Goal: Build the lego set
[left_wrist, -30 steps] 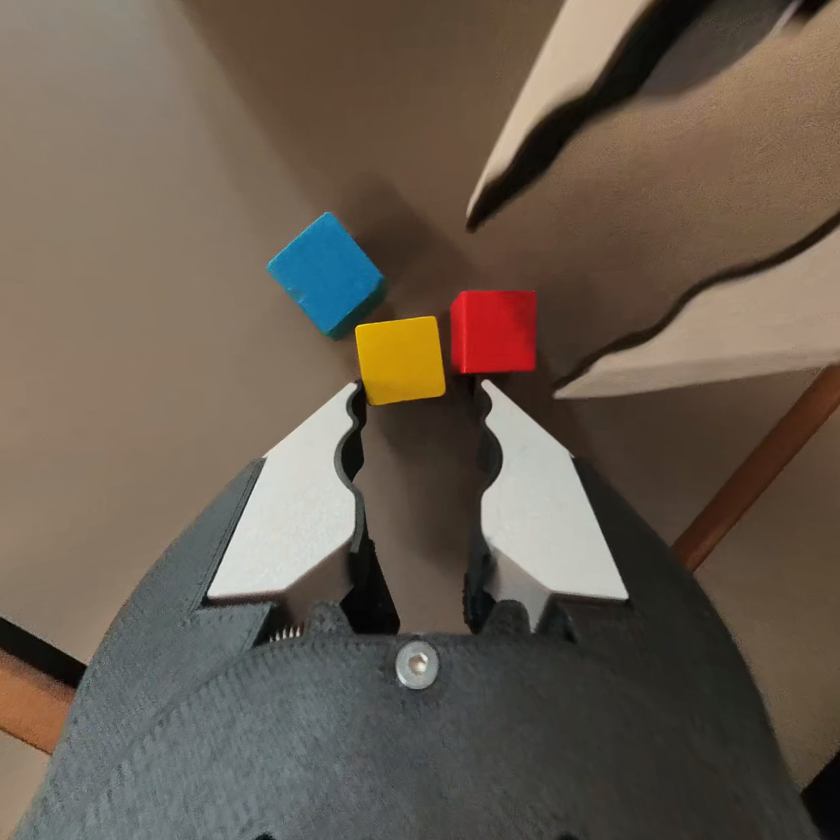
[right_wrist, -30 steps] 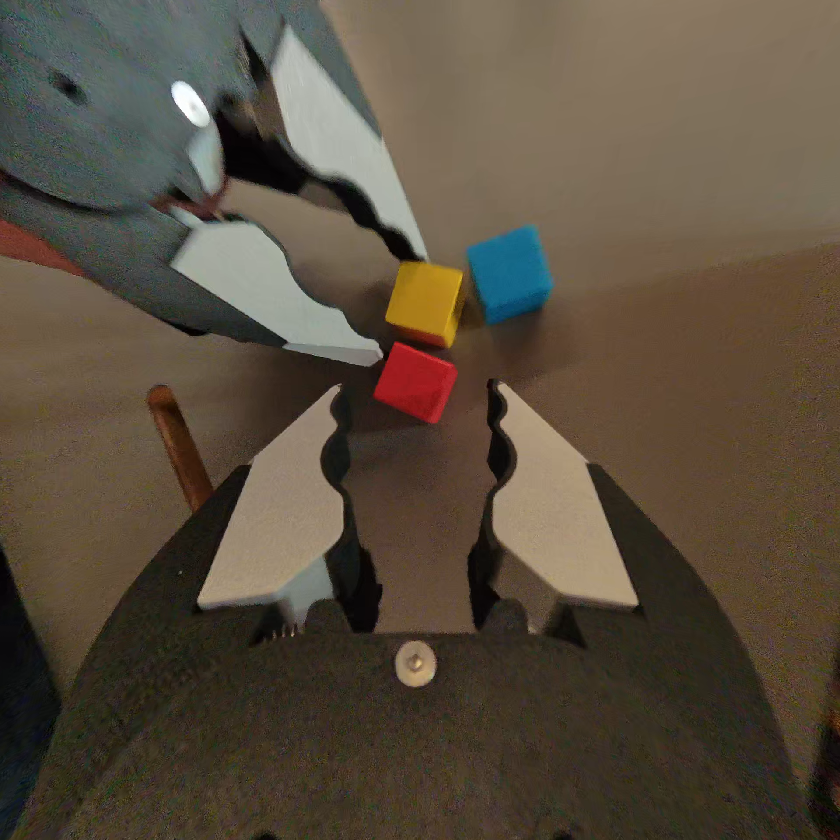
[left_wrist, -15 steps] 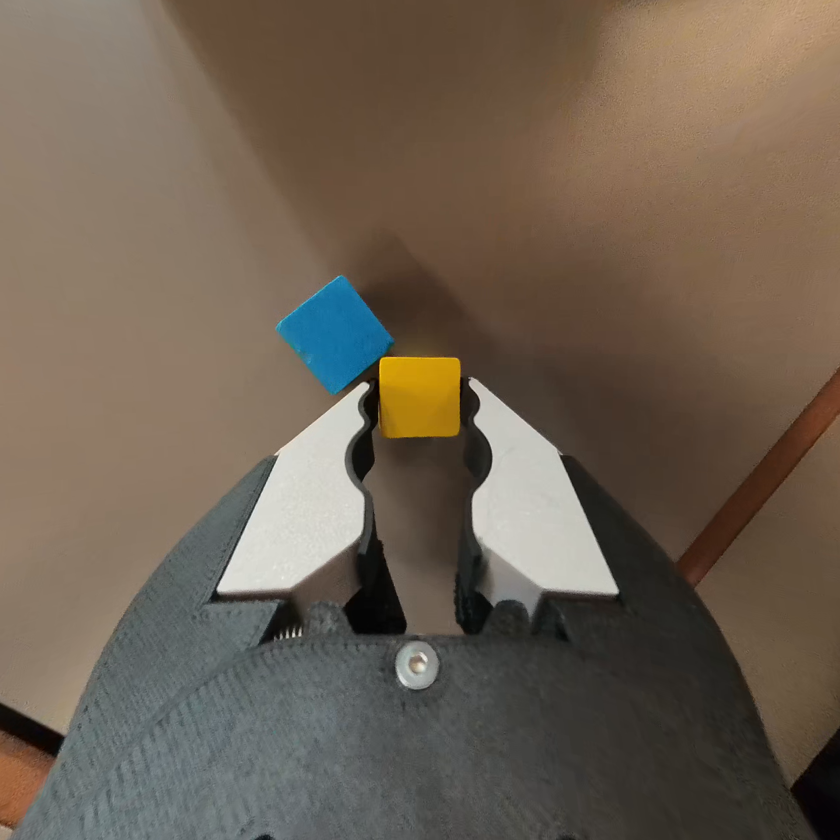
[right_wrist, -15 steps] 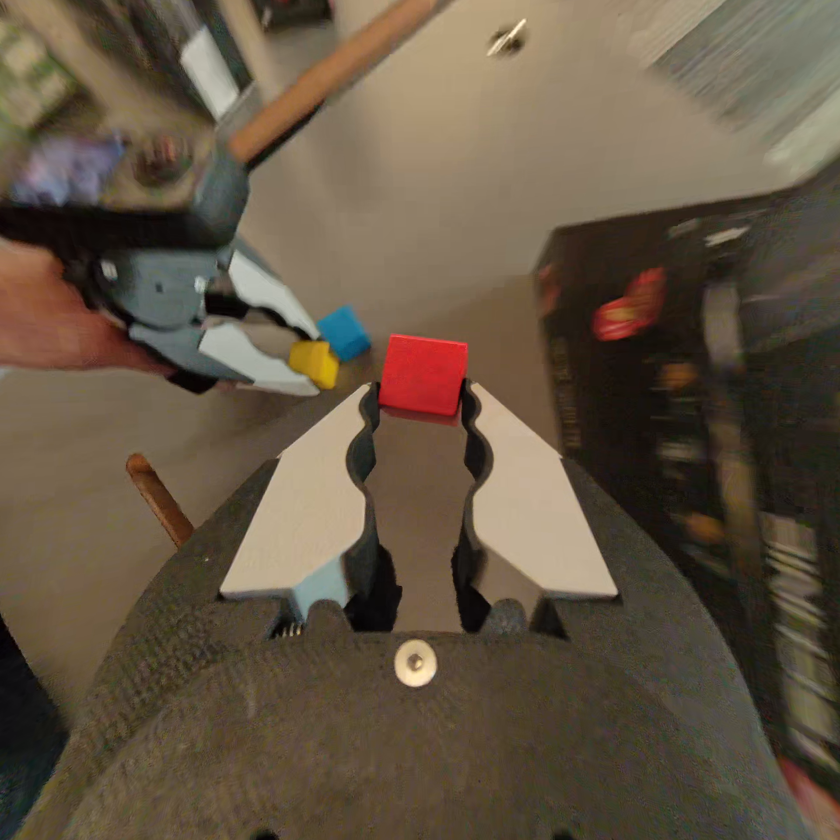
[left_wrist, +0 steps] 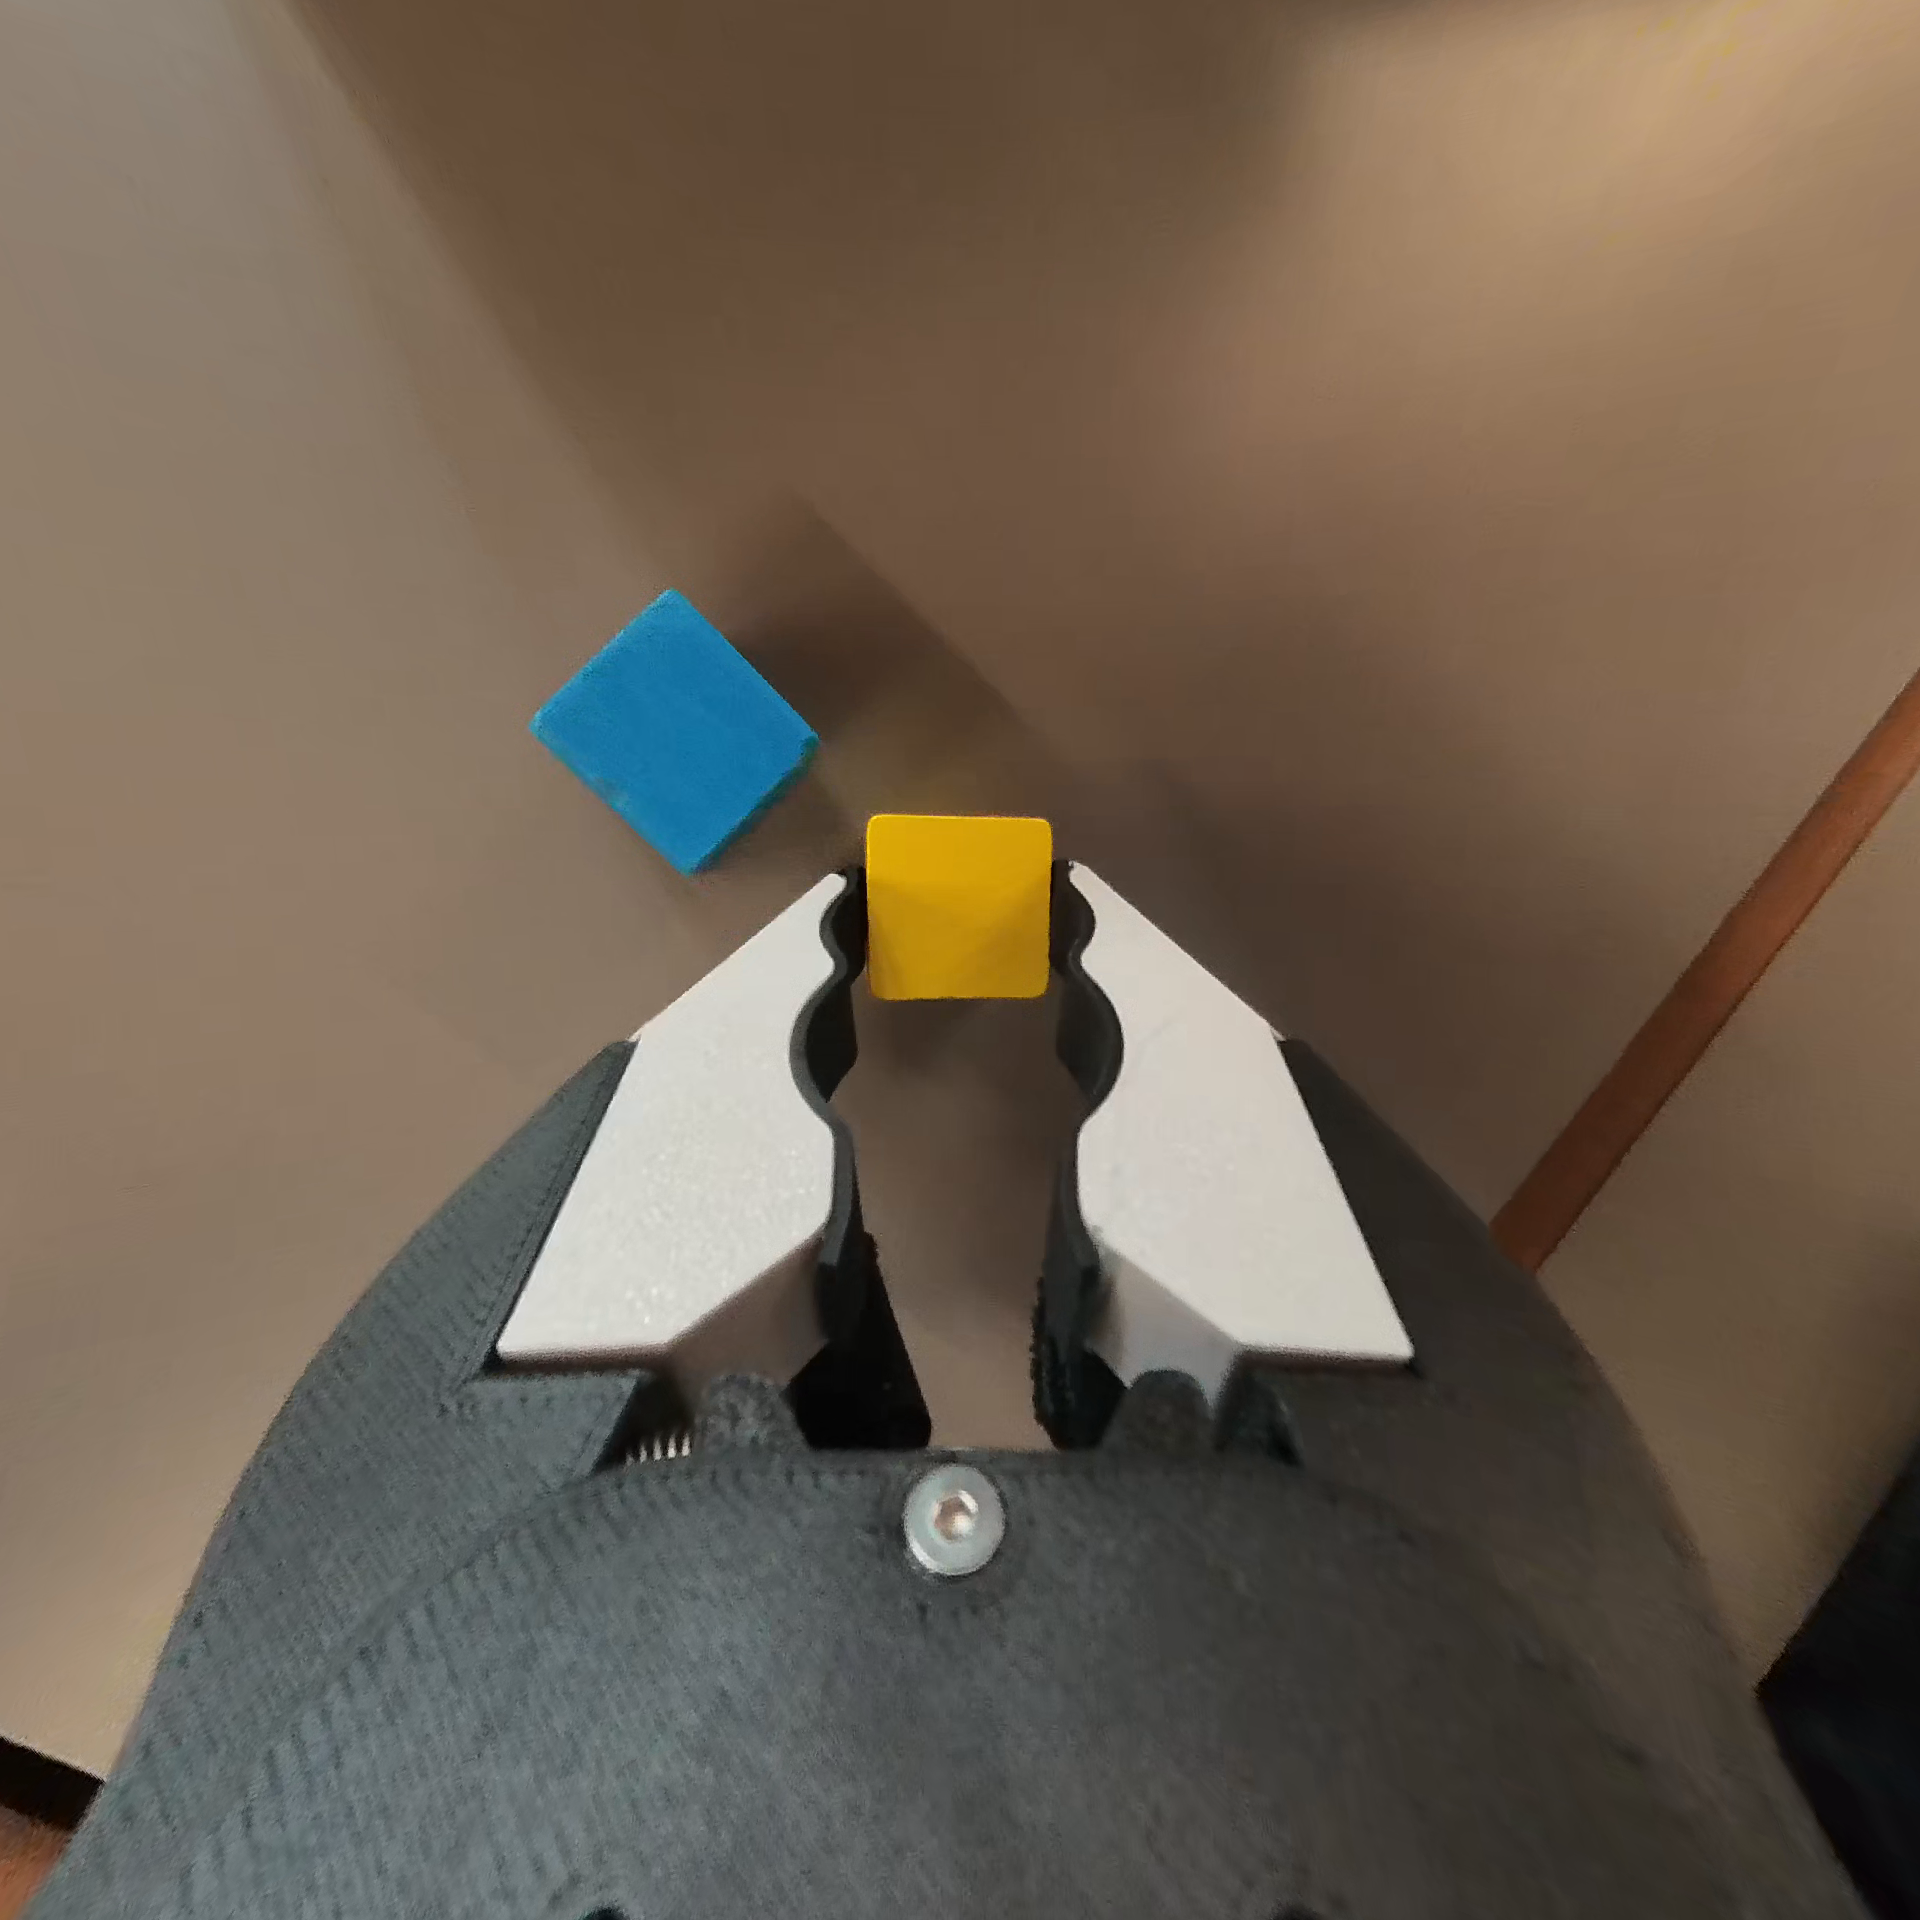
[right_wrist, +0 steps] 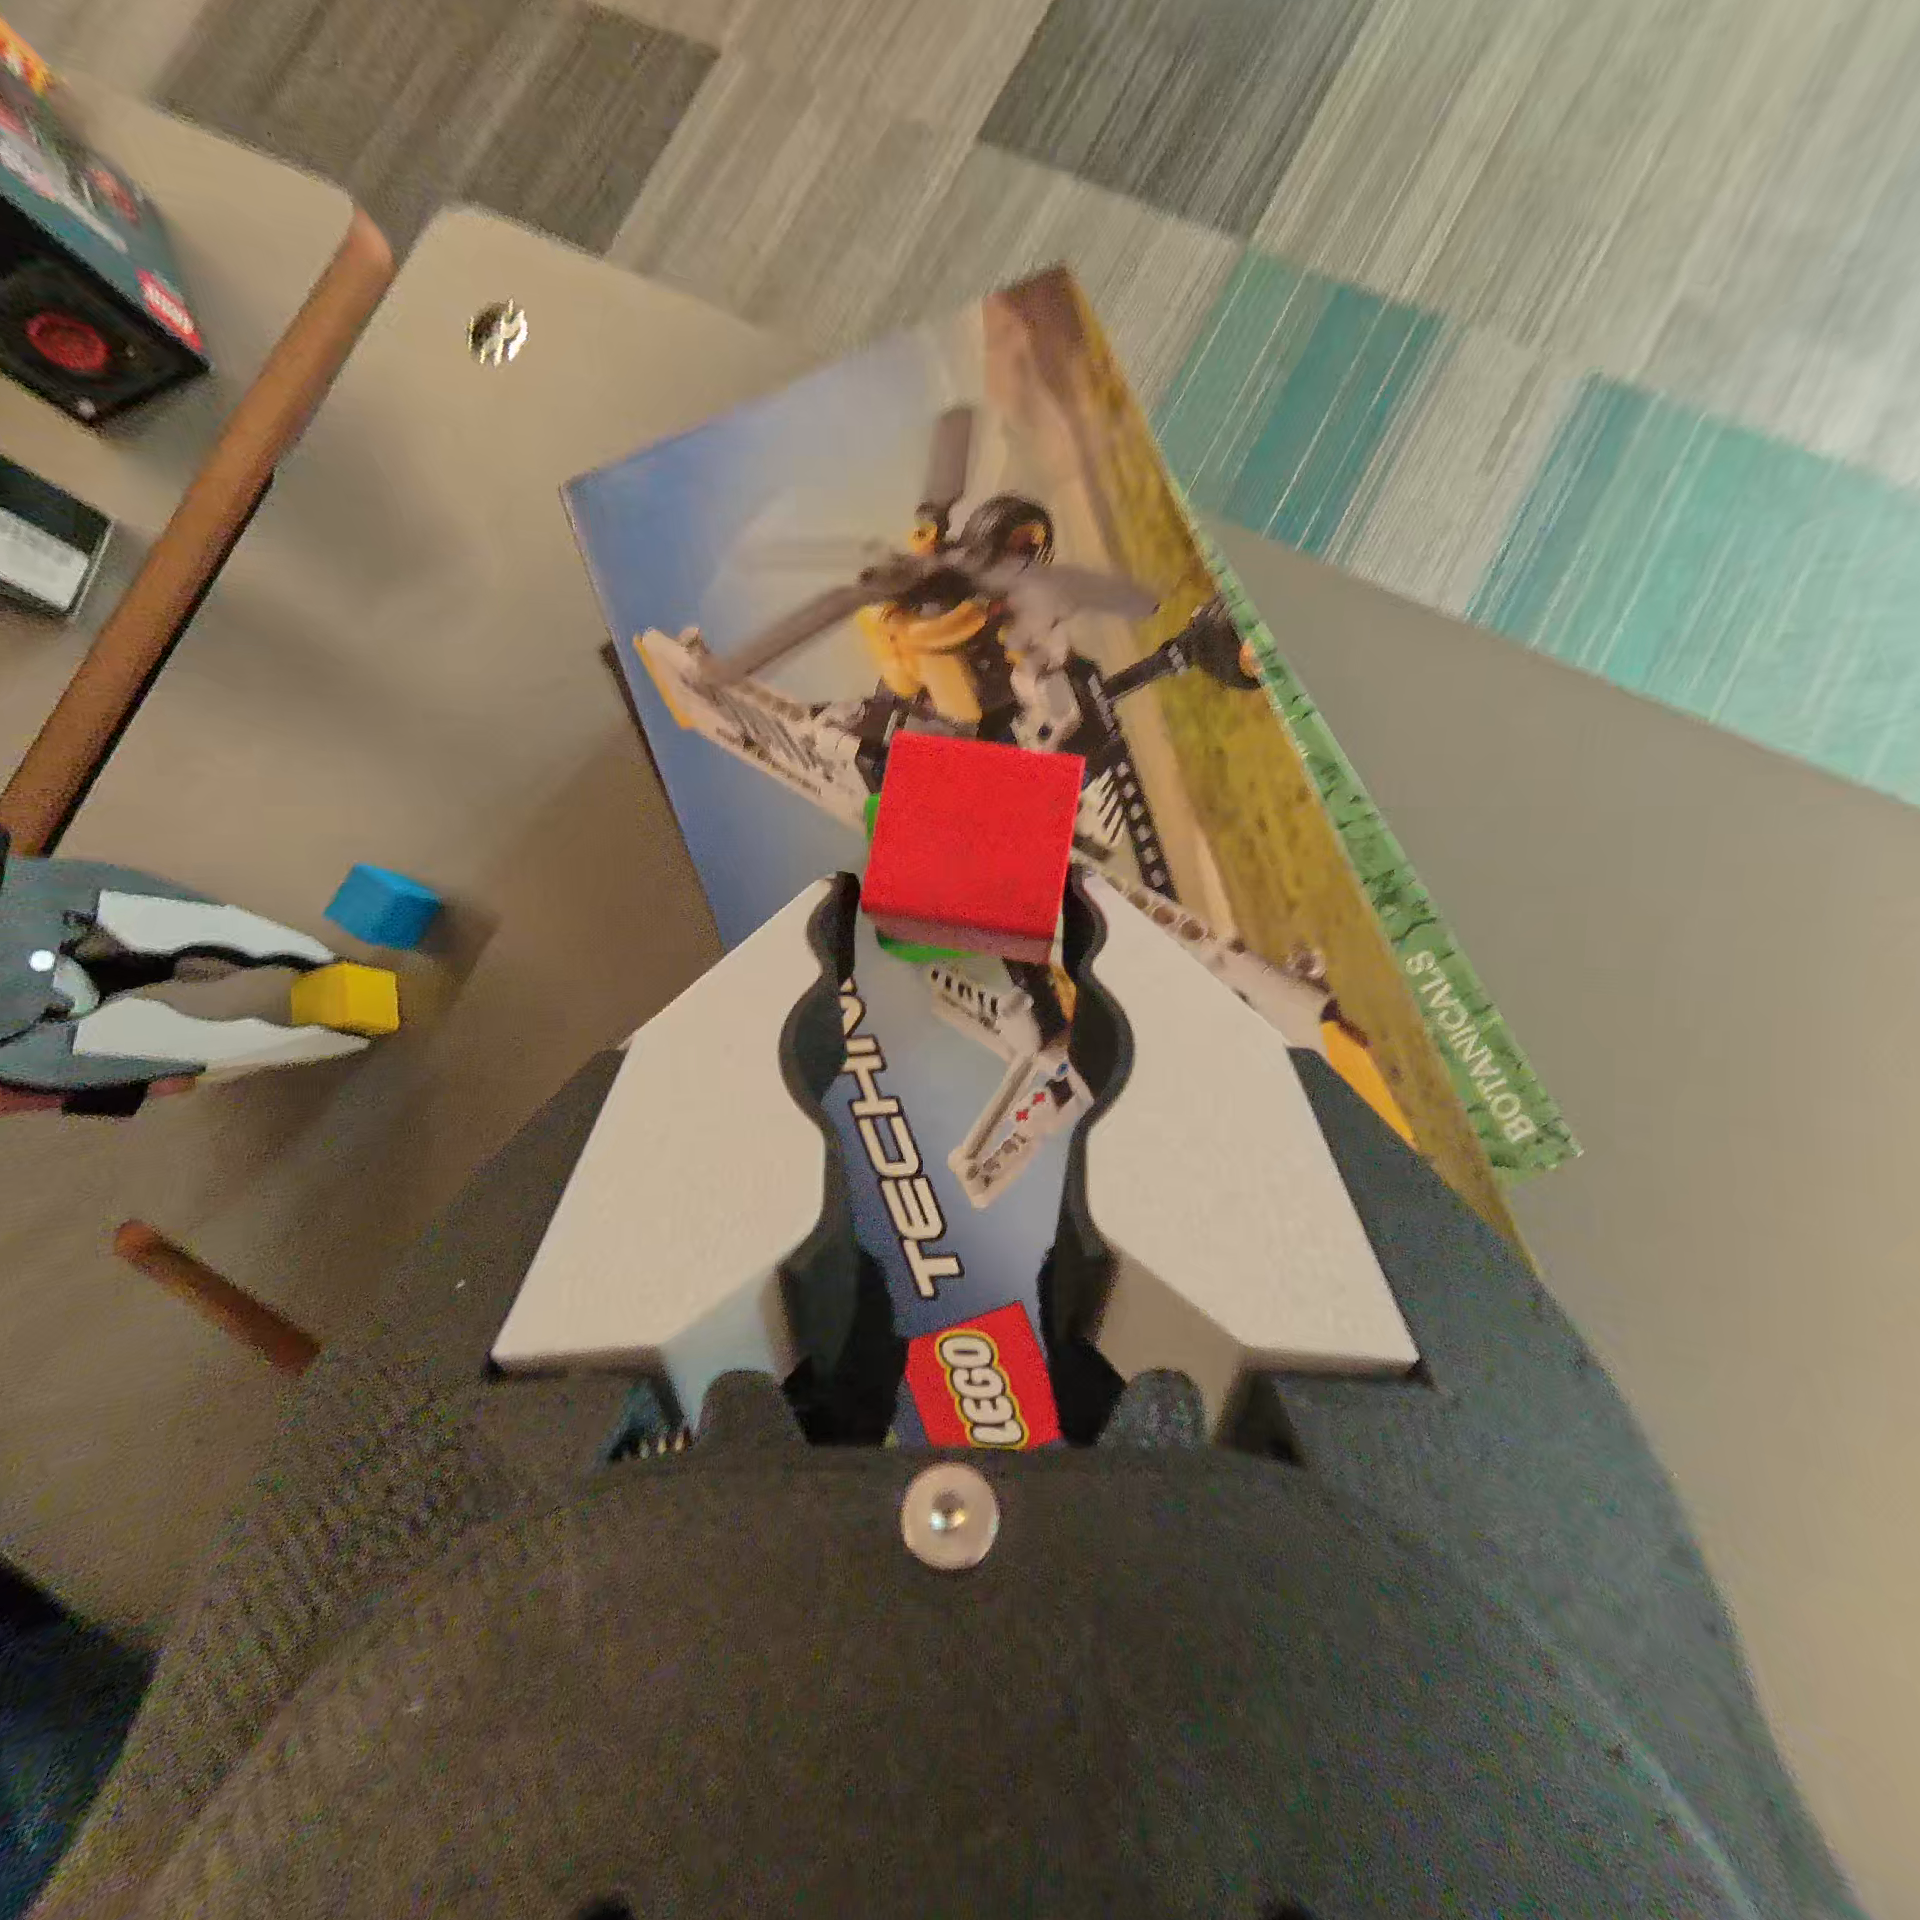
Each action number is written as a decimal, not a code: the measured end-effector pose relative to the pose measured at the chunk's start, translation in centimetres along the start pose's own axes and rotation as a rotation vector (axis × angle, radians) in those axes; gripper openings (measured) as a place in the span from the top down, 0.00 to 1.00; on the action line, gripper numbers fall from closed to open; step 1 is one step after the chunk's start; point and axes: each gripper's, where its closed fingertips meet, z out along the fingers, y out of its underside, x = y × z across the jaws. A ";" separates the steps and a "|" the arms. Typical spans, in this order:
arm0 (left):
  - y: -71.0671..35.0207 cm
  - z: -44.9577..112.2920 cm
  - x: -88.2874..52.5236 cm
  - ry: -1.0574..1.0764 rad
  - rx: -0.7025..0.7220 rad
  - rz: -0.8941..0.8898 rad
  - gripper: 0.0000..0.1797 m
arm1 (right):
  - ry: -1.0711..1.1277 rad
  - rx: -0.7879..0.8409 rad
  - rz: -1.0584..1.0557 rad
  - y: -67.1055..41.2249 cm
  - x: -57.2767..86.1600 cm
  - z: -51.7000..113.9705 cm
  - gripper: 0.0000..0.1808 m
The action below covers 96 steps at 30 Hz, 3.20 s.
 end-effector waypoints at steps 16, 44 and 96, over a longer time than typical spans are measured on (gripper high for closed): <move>-11.9 -9.0 6.2 0.231 0.317 0.148 0.81 | -0.409 0.162 -0.237 2.7 -17.5 -2.6 0.68; -14.1 -10.3 4.2 -0.086 0.357 0.358 0.76 | -0.128 0.457 0.008 -6.5 -3.8 -8.4 0.81; -0.1 -0.1 -1.5 -0.093 -0.085 -0.068 0.82 | -0.341 0.143 -0.090 9.7 -20.3 2.1 0.84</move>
